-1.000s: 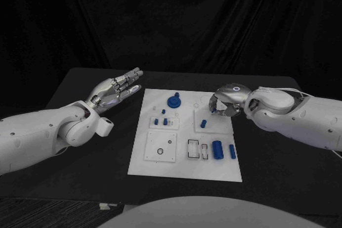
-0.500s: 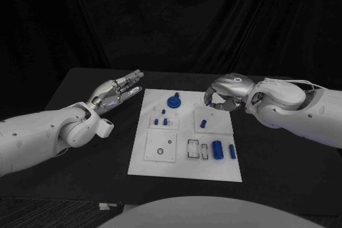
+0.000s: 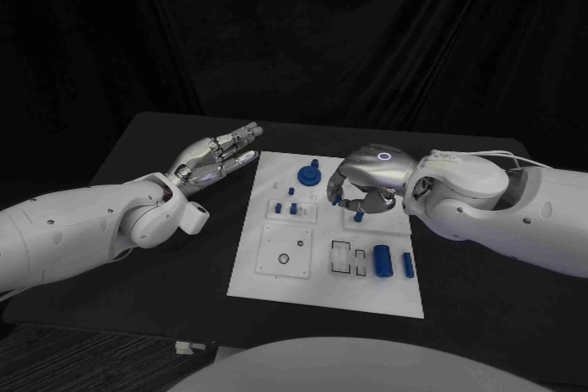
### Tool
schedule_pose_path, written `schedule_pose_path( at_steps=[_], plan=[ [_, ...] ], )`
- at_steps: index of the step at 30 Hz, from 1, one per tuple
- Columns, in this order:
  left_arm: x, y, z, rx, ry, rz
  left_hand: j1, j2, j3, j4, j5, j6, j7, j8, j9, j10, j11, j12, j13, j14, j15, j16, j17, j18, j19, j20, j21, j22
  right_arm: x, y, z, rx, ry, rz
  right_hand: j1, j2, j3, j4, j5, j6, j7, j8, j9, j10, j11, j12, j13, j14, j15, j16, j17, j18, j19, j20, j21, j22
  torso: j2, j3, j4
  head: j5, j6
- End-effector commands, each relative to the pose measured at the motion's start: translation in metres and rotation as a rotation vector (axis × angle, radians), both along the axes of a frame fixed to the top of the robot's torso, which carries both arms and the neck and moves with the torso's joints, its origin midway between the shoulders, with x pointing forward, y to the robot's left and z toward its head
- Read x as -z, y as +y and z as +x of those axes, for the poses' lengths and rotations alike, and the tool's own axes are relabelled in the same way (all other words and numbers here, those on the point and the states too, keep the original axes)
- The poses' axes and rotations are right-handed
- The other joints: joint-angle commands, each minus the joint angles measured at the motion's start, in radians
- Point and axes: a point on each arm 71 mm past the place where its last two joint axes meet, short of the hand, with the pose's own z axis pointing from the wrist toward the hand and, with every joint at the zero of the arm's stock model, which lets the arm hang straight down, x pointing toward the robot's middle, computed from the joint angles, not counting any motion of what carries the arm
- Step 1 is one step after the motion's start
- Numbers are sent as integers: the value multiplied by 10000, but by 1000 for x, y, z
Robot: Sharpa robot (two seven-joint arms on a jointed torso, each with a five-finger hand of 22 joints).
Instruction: Assemble the parts on the task board
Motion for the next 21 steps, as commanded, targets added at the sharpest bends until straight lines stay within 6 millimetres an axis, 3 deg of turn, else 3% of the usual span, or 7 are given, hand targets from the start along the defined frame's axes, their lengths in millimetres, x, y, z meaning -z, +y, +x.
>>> schedule_pose_path(
  at_steps=[1, 8, 21],
  plan=[
    [-9, -2, -3, 283, -1073, -951, 92, -3, -7, -49, 38, 40, 53, 49, 13, 38, 29, 70, 17, 40, 38, 21, 12, 66, 64, -25, 55, -4, 9, 8, -1, -63, 338, -457, 87, 13, 75, -19, 79, -27, 76, -68, -17, 35, 56, -42, -24, -1, 63, -76, -22, 107, -49, 47, -59, 1095, -2, 24, 2, 67, -2],
    [-7, -4, -3, 332, -1019, -960, 92, 8, -6, -42, 43, 33, 62, 48, 12, 49, 42, 80, 19, 42, 41, 22, 12, 65, 67, -25, 55, -9, 26, 28, -3, -444, 323, -741, 92, 0, 94, -50, 121, -45, 119, -129, -39, 40, 94, -80, -45, -22, 96, -105, -60, 126, -94, 81, -150, 1076, 11, 31, 15, 152, -2],
    [-6, -7, -3, 402, -958, -983, 99, 24, -3, -33, 56, 56, 81, 50, 14, 77, 72, 112, 24, 80, 46, 33, 23, 64, 78, -26, 57, -10, 45, 45, -7, -700, 291, -914, 65, -20, 90, -59, 88, -80, 130, -193, -64, 85, 101, -90, -54, -36, 112, -120, -78, 133, -111, 106, -173, 1071, 34, 15, 14, 191, -2]
  ],
)
